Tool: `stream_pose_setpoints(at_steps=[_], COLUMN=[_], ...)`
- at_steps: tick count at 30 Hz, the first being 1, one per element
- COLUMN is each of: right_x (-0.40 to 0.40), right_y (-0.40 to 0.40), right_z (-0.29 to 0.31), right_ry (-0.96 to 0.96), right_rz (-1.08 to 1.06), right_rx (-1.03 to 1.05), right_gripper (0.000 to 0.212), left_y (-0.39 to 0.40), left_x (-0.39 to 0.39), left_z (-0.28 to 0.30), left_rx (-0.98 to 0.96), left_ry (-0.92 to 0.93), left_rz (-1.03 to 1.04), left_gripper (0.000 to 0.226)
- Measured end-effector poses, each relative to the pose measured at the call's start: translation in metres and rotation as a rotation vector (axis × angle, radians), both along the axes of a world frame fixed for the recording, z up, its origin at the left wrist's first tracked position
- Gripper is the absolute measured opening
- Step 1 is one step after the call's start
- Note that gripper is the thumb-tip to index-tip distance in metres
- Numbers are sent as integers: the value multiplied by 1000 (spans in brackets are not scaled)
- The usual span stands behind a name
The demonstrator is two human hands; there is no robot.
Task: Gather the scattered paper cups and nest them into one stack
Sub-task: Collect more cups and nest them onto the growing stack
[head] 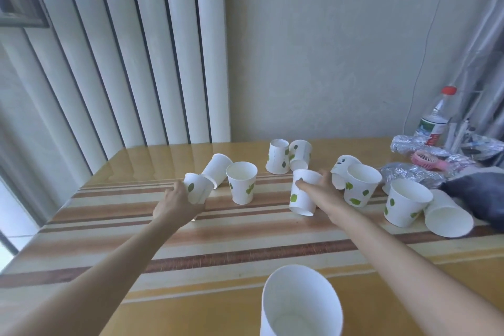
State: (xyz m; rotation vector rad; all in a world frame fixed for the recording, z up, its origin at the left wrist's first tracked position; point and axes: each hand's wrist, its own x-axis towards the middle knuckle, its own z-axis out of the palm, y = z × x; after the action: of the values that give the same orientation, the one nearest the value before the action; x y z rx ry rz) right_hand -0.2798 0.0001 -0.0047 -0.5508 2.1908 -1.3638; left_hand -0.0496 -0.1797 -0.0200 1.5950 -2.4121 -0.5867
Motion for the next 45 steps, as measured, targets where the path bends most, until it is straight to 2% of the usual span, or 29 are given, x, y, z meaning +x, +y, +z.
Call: stream_pose_setpoints(at_steps=[3, 5, 8, 10, 13, 18, 27, 30, 35, 38, 41, 43, 45], right_x=[9, 14, 26, 34, 42, 49, 63, 67, 72, 84, 102, 114, 127], right_y=[17, 28, 47, 59, 73, 93, 116, 119, 126, 137, 151, 160, 165], right_z=[9, 17, 32, 41, 51, 59, 71, 70, 66, 73, 90, 99, 98], right_ry=[41, 80, 101, 148, 211, 225, 264, 263, 234, 211, 158, 131, 111], right_rz=[42, 67, 139, 174, 170, 148, 110, 111, 137, 169, 216, 302, 443], right_rx=[22, 35, -18, -42, -61, -105, -134, -156, -194, -281, -491, -615, -630], right_gripper=[70, 78, 84, 82, 80, 82, 77, 76, 76, 72, 70, 69, 68], left_y=[9, 23, 64, 102, 157, 215, 228, 225, 225, 218, 214, 212, 210], left_x=[19, 32, 49, 58, 63, 66, 69, 63, 64, 67, 68, 67, 67], left_z=[10, 28, 73, 101, 124, 116, 102, 99, 82, 67, 52, 46, 41], left_rx=[82, 260, 473, 518, 487, 575, 547, 556, 606, 542, 505, 481, 478], left_ry=[108, 316, 655, 757, 743, 676, 706, 660, 548, 510, 438, 399, 396], left_rz=[-3, -32, -272, -467, -675, -756, -715, -706, -714, -687, -685, -682, -674], left_gripper=[78, 76, 54, 41, 50, 67, 80, 82, 73, 84, 90, 95, 99])
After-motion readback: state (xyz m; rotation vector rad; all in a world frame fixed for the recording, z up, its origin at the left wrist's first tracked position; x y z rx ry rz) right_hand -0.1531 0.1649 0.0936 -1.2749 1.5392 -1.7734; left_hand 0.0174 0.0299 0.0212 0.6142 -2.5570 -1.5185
